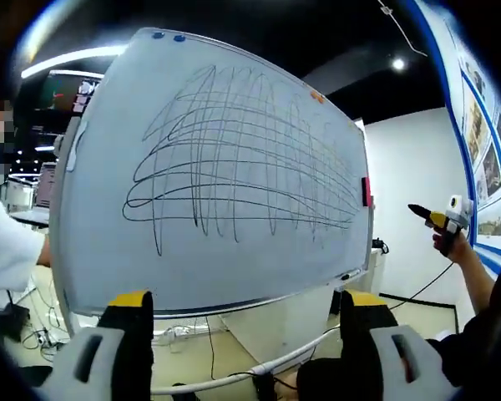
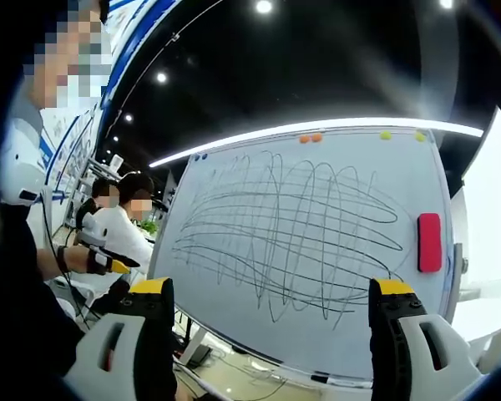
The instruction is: Wipe the writing off the whiteboard with the eraser
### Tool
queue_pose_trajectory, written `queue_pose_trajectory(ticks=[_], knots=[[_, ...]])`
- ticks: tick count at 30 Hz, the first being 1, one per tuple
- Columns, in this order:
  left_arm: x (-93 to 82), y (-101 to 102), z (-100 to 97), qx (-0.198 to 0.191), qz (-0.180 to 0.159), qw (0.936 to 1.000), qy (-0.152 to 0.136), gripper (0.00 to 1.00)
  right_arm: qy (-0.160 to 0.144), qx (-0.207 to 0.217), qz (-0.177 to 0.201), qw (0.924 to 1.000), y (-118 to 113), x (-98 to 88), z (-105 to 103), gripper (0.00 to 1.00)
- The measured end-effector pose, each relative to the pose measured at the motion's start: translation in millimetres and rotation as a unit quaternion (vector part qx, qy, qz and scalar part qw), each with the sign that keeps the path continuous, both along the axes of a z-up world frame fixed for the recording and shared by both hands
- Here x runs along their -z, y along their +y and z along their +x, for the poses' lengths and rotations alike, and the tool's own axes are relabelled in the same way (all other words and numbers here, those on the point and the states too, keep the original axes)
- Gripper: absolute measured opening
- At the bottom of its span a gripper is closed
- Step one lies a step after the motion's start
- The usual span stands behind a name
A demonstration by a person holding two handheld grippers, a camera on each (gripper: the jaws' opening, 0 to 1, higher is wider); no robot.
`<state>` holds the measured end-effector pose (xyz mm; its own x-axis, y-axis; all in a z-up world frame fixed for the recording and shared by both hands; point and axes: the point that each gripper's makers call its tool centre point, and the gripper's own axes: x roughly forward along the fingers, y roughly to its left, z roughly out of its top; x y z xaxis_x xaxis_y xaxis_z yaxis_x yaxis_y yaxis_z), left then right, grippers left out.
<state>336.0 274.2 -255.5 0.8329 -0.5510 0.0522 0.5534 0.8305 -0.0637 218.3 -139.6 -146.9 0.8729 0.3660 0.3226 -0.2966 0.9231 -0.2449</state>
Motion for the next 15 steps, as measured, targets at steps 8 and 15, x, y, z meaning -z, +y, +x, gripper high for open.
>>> queue_pose_trajectory(ticks=[8,15], knots=[[4.9,-2.8,0.6,0.004,-0.002,1.0000,0.006,0.93,0.001,0.000,0.000,1.0000,0.4,0.7,-0.3,0.97],[7.9,-3.1,3.0,0.003,-0.004,1.0000,0.006,0.93,-0.001,-0.001,0.000,1.0000,0.7,-0.2,-0.7,0.97]])
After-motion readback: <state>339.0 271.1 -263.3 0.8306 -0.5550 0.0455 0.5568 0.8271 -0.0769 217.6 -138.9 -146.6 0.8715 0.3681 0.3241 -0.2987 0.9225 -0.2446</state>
